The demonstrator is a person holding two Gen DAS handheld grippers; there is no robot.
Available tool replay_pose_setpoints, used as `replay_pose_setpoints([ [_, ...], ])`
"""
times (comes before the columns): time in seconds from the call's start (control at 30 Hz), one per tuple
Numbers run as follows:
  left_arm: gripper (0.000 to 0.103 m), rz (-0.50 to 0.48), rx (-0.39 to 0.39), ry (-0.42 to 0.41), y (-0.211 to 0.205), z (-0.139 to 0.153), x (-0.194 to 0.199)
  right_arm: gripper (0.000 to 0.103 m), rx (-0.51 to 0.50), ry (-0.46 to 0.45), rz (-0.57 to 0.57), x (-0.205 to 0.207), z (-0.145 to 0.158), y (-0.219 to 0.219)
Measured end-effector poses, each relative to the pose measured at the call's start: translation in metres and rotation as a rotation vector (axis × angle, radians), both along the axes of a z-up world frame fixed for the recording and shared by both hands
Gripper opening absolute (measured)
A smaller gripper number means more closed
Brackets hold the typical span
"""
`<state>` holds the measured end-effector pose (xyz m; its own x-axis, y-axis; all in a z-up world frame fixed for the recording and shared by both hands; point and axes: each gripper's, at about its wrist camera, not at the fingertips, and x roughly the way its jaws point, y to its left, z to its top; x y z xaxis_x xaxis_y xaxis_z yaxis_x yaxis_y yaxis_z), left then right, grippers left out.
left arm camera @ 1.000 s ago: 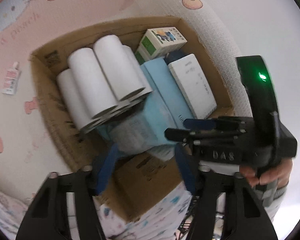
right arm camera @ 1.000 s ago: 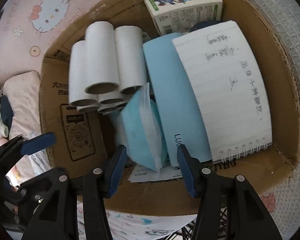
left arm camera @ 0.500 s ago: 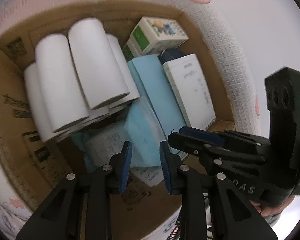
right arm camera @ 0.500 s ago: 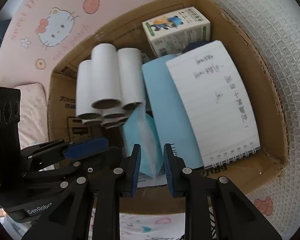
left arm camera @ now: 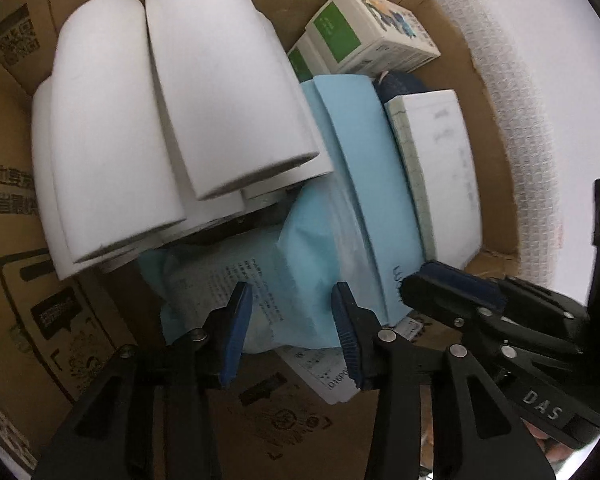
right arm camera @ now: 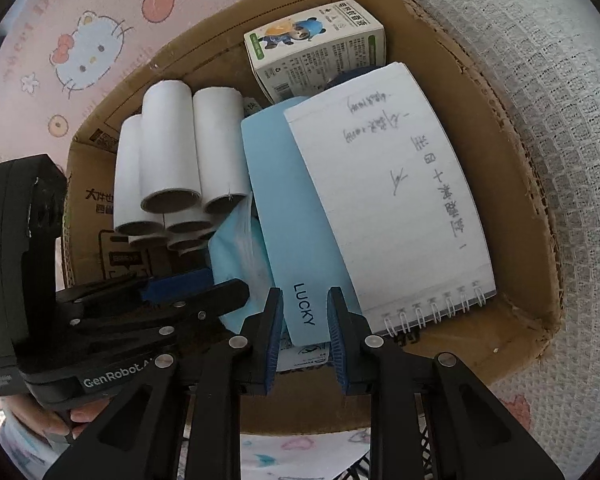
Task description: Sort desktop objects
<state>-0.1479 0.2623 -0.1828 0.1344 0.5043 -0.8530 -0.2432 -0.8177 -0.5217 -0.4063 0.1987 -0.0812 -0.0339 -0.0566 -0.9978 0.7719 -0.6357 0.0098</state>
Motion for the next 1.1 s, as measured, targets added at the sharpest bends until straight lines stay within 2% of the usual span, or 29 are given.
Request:
replay_pose_setpoints([
  [0.3, 0.052, 0.006, -0.110, -0.024, 0.013, -0.016, -0.002, 0.020, -0.004, 0.027, 0.022, 0.006, 0.005, -0.006],
  [0.43, 0.058, 0.003, -0.107, -0.070, 0.015, -0.022, -0.006, 0.020, 0.007, 0.049, 0.028, 0.006, 0.011, -0.004],
  [0.53, 0.058, -0.018, -0.092, -0.089, 0.017, -0.018, -0.005, 0.020, 0.019, 0.054, 0.024, 0.009, 0.012, -0.007],
  [0.63, 0.058, -0.002, -0.017, -0.084, 0.009, 0.000, -0.002, 0.020, 0.016, 0.033, 0.025, 0.014, 0.014, -0.010],
  [0.7, 0.055, 0.018, 0.049, -0.020, -0.004, 0.022, -0.001, 0.020, 0.011, 0.016, 0.027, 0.010, 0.016, -0.002],
  [0.73, 0.050, 0.026, 0.057, 0.015, -0.010, 0.032, -0.002, 0.021, 0.009, 0.008, 0.023, 0.012, 0.016, -0.002],
  [0.77, 0.038, 0.034, 0.055, 0.049, -0.015, 0.040, -0.003, 0.021, 0.009, 0.001, 0.015, 0.013, 0.016, -0.003],
  [0.83, 0.023, 0.045, 0.059, 0.116, -0.026, 0.053, -0.005, 0.021, 0.011, -0.005, 0.004, 0.016, 0.015, -0.007],
  [0.87, 0.020, 0.051, 0.070, 0.135, -0.032, 0.057, -0.006, 0.021, 0.014, -0.007, -0.003, 0.018, 0.014, -0.011],
  [1.0, 0.017, 0.078, 0.130, 0.113, -0.058, 0.050, -0.012, 0.021, 0.034, -0.029, -0.012, 0.028, 0.003, -0.028],
  [1.1, 0.015, 0.072, 0.185, 0.109, -0.059, 0.044, -0.026, 0.020, 0.041, -0.030, 0.006, 0.027, -0.004, -0.030],
])
